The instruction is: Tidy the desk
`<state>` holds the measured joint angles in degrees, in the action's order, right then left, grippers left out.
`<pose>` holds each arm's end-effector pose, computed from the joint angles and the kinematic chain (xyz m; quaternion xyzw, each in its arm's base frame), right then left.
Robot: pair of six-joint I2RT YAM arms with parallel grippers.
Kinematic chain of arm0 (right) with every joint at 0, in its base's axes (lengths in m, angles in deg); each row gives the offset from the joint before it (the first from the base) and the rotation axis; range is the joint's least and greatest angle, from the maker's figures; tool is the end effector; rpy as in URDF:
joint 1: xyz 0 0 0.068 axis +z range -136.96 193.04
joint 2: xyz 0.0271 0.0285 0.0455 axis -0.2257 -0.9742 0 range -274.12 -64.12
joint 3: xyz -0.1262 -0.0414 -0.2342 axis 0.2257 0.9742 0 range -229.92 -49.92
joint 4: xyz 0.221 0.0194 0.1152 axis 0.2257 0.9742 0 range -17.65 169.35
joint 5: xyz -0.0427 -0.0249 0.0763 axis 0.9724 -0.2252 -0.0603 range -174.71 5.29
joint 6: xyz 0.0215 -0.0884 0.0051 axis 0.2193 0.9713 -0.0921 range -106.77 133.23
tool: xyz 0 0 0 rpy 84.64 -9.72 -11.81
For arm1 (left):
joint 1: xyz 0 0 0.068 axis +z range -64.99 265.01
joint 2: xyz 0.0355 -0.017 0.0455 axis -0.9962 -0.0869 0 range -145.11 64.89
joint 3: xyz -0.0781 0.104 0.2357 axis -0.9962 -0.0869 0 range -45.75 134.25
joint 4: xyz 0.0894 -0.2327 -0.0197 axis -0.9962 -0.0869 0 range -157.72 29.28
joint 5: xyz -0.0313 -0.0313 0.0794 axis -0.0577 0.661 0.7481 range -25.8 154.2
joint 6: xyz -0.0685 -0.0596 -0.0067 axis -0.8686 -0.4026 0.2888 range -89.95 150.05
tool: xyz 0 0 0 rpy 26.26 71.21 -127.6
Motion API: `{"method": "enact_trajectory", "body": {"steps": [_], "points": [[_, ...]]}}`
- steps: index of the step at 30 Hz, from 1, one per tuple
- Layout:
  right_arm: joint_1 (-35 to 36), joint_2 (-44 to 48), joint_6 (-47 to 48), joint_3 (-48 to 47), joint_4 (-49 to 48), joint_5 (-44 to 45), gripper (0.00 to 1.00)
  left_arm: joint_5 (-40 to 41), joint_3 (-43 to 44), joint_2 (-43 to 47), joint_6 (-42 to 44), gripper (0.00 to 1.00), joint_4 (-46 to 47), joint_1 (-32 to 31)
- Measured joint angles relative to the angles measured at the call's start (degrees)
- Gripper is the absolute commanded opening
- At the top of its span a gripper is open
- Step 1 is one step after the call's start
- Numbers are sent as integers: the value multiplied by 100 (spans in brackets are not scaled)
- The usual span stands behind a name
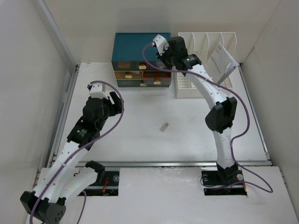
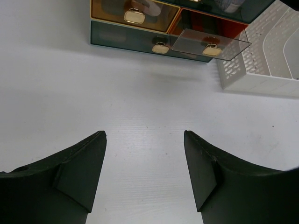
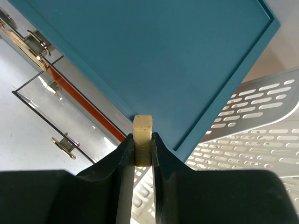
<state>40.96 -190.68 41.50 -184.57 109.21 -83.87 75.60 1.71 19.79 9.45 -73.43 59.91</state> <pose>0.4719 0.2486 0.3398 -0.4019 0.7610 -0.0078 0.5092 0.2042 -0.0778 0.3398 -0.0335 0.7661 -0.1771 0.6169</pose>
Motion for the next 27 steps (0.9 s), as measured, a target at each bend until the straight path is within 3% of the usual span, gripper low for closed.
{"method": "enact_trajectory", "body": {"steps": [14, 27], "points": [[-9, 339, -59, 857, 70, -295, 9, -46, 0, 0, 22, 65, 0, 0], [-9, 195, -87, 713, 144, -297, 11, -46, 0, 0, 22, 65, 0, 0]]}}
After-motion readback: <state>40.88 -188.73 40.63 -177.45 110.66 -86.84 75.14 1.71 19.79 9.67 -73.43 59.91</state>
